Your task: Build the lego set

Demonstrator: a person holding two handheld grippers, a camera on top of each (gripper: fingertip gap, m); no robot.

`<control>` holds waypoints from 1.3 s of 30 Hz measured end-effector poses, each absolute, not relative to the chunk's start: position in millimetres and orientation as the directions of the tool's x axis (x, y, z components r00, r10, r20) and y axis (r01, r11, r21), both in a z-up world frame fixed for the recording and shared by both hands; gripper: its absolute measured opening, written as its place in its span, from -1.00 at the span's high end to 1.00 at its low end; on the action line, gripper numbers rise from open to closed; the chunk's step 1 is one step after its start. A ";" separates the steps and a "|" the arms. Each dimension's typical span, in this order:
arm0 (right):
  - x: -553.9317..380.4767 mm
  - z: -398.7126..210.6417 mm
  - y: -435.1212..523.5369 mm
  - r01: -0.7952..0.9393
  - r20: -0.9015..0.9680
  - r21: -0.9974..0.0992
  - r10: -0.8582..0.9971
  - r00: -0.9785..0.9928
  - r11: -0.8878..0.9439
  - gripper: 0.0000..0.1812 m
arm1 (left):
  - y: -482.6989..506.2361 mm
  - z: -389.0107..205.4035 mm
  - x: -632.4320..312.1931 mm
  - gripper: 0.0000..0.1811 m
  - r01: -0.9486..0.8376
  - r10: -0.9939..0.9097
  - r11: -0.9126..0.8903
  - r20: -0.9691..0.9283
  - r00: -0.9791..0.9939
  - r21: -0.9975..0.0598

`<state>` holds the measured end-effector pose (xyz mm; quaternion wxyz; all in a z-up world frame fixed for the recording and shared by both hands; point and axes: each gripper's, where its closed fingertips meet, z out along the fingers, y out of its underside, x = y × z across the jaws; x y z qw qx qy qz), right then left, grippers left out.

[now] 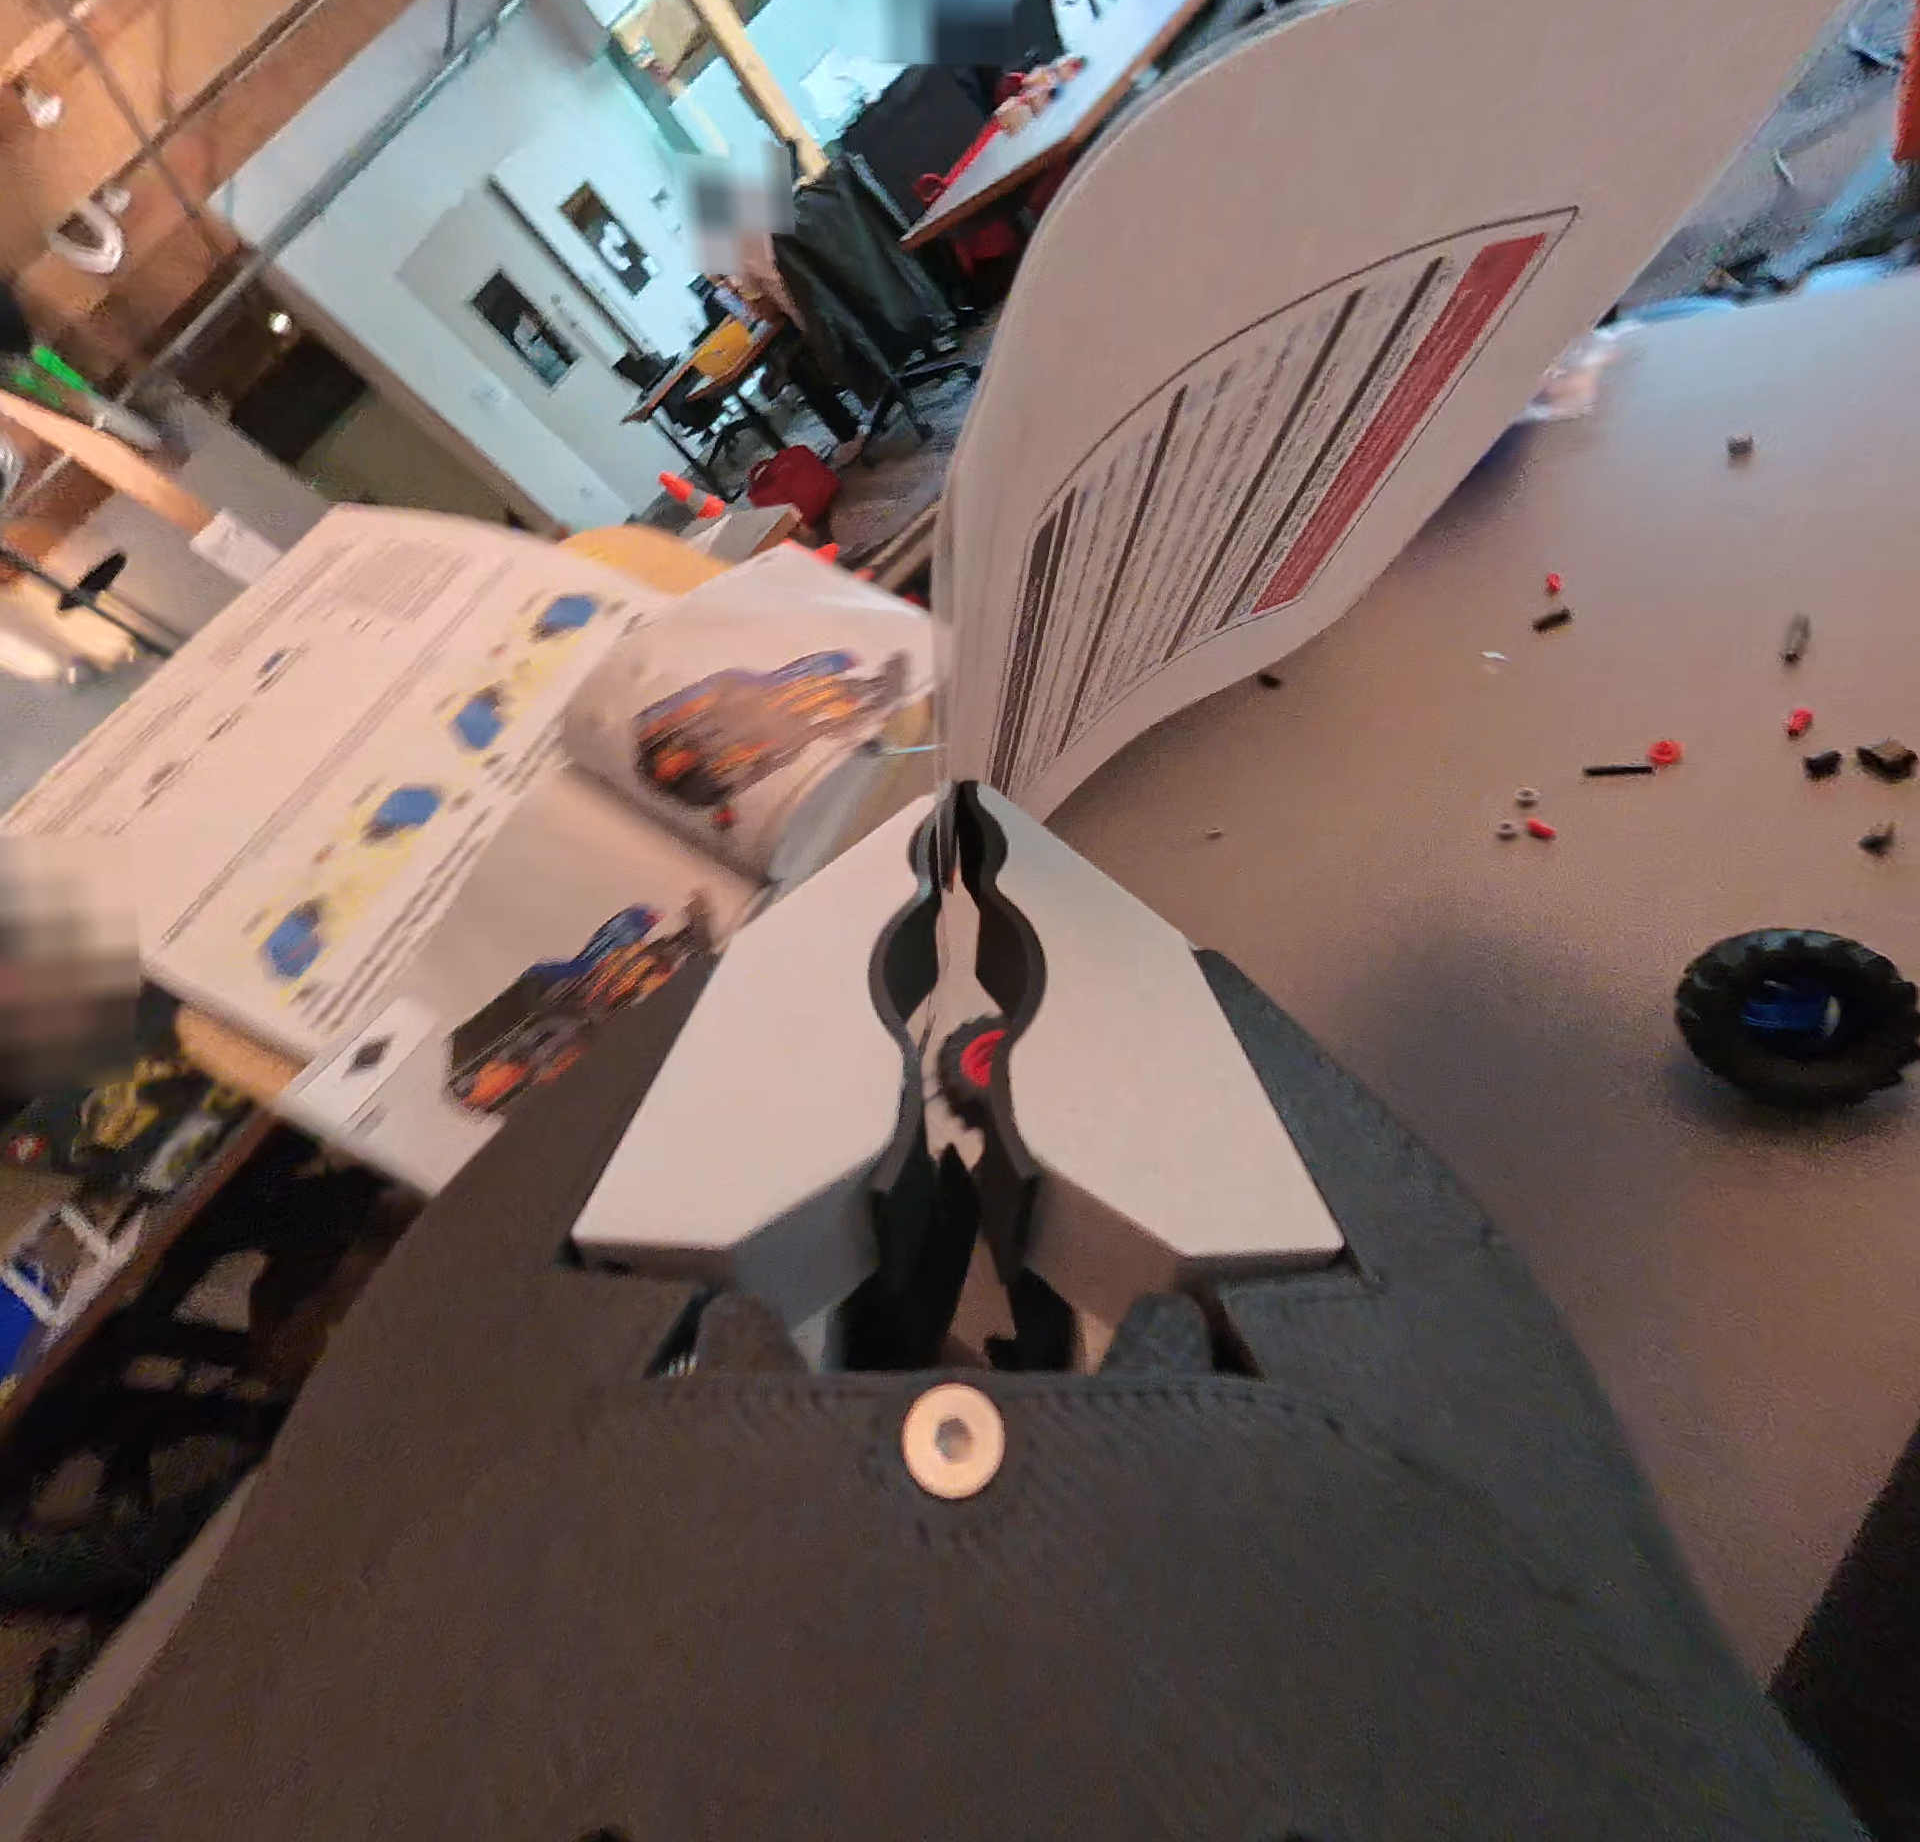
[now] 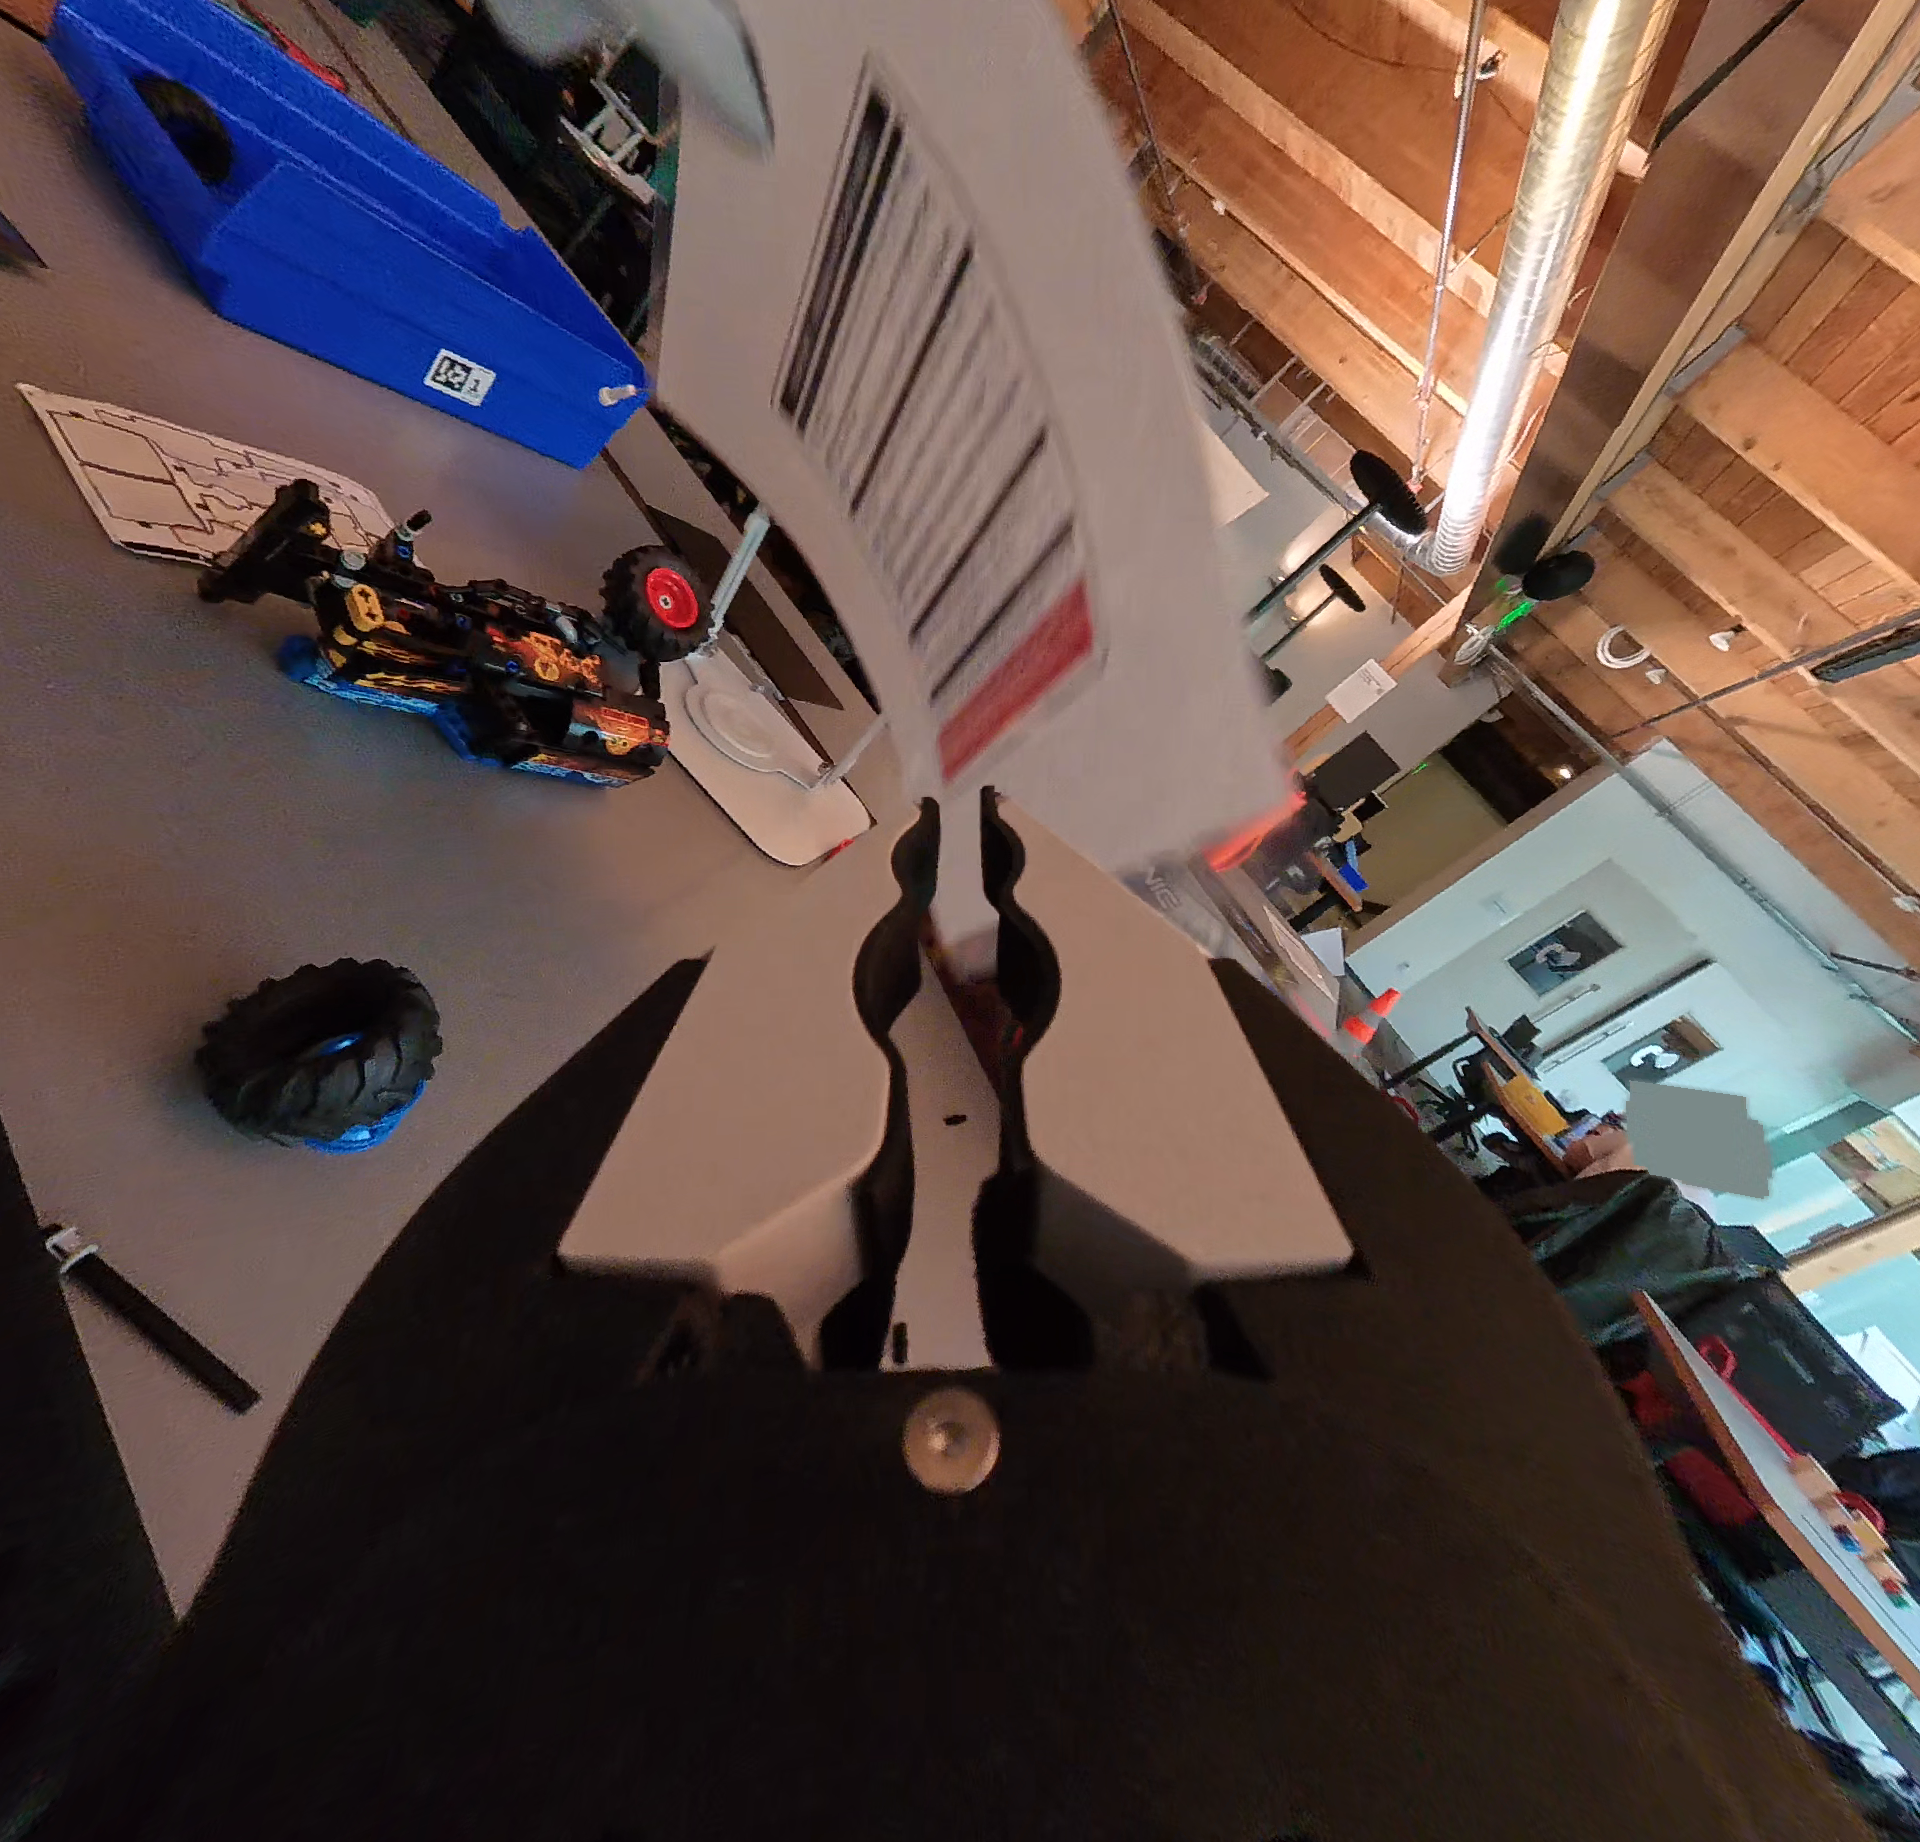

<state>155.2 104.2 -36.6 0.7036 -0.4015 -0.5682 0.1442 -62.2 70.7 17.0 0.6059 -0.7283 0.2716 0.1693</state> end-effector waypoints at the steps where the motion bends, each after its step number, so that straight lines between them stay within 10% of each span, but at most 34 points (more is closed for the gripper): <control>1: 151.2 -39.9 103.8 0.249 0.682 -0.731 0.665 0.304 0.635 0.96 | 60.3 32.8 -83.6 1.00 -0.574 -0.153 -0.125 -0.556 0.817 -0.810; 14: 85.5 -89.5 94.3 0.278 0.596 -0.790 0.792 0.134 0.547 0.99 | -105.7 111.7 -423.1 1.00 -0.065 0.300 -0.168 -0.114 0.947 -0.984; 26: 65.5 -127.2 111.7 0.387 0.481 -0.825 0.871 0.100 0.411 1.00 | -211.7 -5.8 -663.1 1.00 0.444 0.476 -0.070 0.361 0.802 -0.893; 39: 51.3 -155.1 123.8 0.501 0.452 -0.790 0.887 0.088 0.353 1.00 | -309.9 -106.0 -761.9 1.00 0.616 0.635 0.123 0.539 0.554 -0.778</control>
